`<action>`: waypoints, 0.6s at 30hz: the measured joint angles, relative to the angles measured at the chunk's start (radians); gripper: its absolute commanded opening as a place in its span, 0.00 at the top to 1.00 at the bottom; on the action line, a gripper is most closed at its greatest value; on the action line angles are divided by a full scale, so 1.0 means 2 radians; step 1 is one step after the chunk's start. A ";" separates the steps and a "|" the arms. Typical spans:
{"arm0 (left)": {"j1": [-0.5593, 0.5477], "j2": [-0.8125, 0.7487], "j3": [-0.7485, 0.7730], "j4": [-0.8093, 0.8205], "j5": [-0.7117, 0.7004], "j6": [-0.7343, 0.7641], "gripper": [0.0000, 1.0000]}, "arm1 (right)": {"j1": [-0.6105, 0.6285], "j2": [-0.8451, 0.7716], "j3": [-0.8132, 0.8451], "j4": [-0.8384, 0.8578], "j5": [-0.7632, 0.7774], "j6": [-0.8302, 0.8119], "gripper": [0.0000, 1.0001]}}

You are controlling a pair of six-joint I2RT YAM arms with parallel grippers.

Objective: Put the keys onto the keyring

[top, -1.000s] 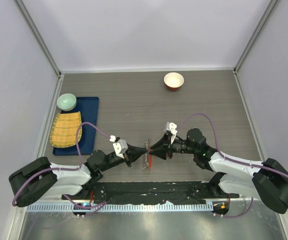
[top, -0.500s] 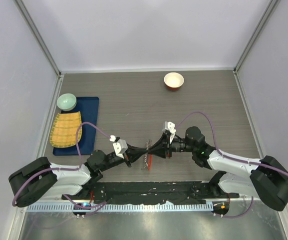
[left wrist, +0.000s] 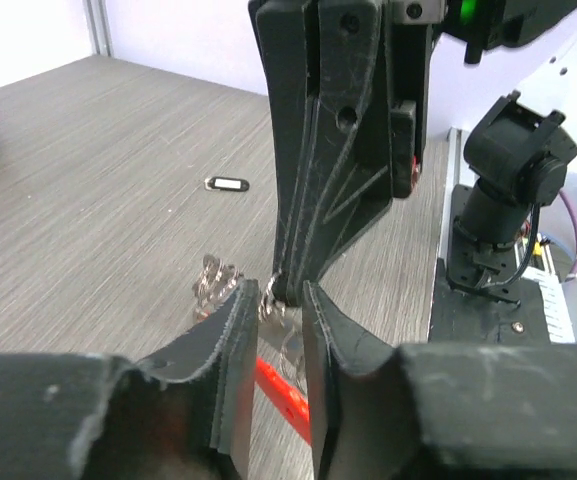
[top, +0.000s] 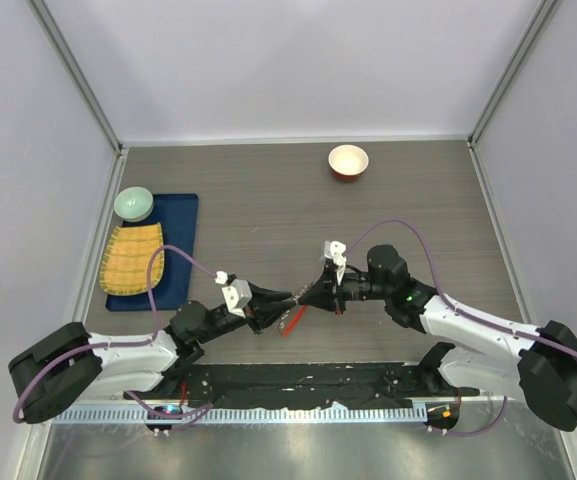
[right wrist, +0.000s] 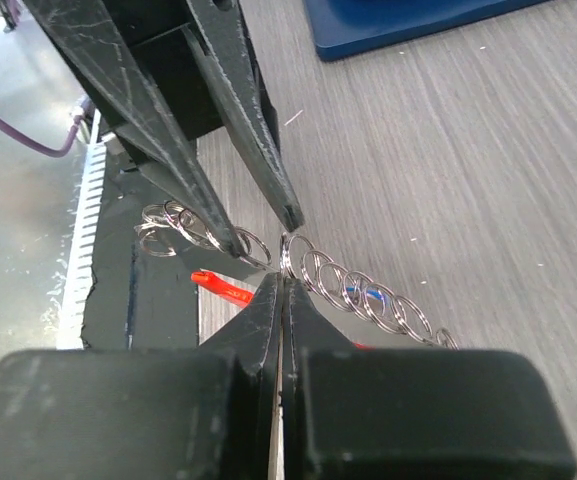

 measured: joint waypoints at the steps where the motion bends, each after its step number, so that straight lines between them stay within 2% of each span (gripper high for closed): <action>1: 0.000 -0.013 0.000 -0.011 0.000 0.003 0.65 | 0.000 -0.005 0.007 -0.020 0.003 -0.008 0.99; 2: 0.000 -0.031 0.002 -0.032 0.000 0.008 0.64 | 0.000 -0.012 0.018 -0.049 0.009 -0.021 0.99; 4: 0.000 -0.066 0.009 -0.080 0.000 0.019 0.55 | 0.000 -0.022 0.035 -0.089 0.020 -0.040 0.99; 8: 0.000 -0.137 0.032 -0.189 0.002 0.051 0.49 | 0.018 -0.027 0.064 -0.156 0.051 -0.068 0.99; 13: 0.000 -0.182 0.048 -0.295 0.007 0.089 0.49 | 0.072 -0.017 0.110 -0.253 0.114 -0.110 0.99; 18: 0.000 -0.177 0.056 -0.354 0.026 0.116 0.53 | 0.096 -0.011 0.142 -0.315 0.162 -0.142 0.99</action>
